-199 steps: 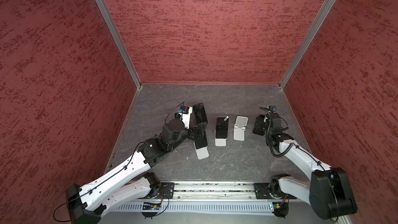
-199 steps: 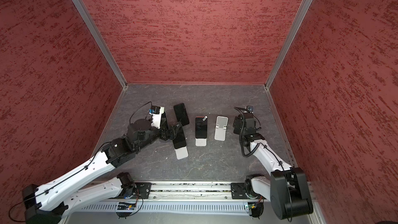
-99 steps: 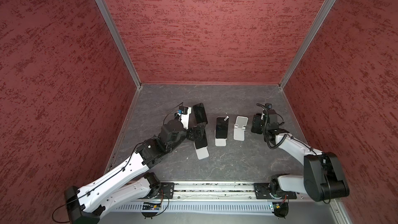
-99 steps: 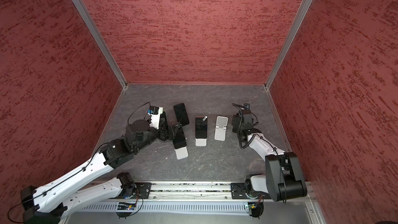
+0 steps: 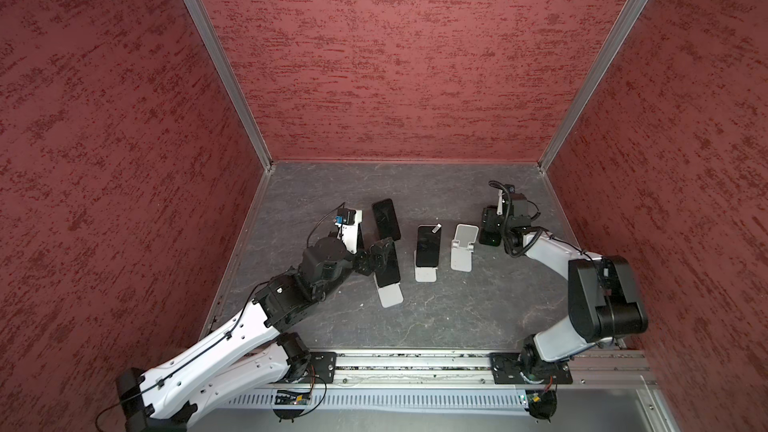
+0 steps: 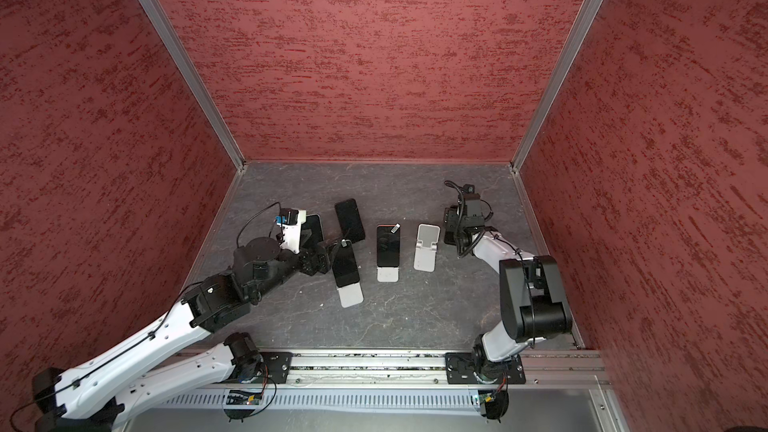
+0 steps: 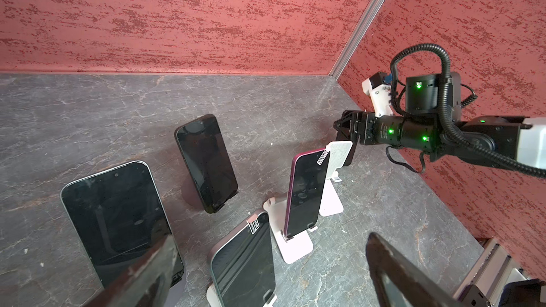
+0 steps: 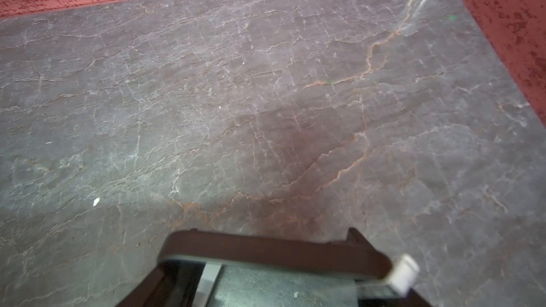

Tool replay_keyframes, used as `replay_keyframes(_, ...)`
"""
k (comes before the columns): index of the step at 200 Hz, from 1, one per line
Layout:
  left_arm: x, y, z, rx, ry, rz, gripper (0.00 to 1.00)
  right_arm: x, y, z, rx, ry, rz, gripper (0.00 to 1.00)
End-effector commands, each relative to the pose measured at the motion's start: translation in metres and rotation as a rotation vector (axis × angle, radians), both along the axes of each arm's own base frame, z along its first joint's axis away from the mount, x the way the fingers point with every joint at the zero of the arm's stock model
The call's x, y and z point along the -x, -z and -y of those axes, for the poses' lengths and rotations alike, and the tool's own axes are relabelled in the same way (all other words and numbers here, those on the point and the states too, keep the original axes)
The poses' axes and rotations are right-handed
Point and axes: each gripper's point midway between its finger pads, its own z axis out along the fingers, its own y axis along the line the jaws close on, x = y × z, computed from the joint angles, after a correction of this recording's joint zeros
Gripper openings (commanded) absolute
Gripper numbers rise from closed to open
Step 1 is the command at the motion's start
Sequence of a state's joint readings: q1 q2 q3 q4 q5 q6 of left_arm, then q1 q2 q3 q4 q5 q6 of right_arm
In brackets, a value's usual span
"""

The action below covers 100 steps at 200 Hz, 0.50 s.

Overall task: Remove the phone from the phone stand
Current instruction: 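Lower the phone onto the table and open the right gripper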

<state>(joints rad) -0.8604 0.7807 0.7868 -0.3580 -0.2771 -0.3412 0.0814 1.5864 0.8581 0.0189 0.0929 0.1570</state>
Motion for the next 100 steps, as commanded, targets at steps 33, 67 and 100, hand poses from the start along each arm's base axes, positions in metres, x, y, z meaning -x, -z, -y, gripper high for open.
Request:
replay_keyframes(33, 0.002, 0.006, -0.003, -0.028, -0.014, -0.007, 1.0, -0.018, 0.02, -0.004, -0.01, -0.061, -0.107, 0.57)
replay_keyframes(67, 0.003, 0.007, -0.002, -0.035, -0.017, -0.005, 1.0, -0.026, 0.034, -0.007, -0.007, -0.089, -0.159, 0.57)
replay_keyframes(100, 0.002, 0.007, -0.003, -0.04, -0.023, -0.002, 0.99, -0.03, 0.05, -0.008, 0.0, -0.116, -0.212, 0.57)
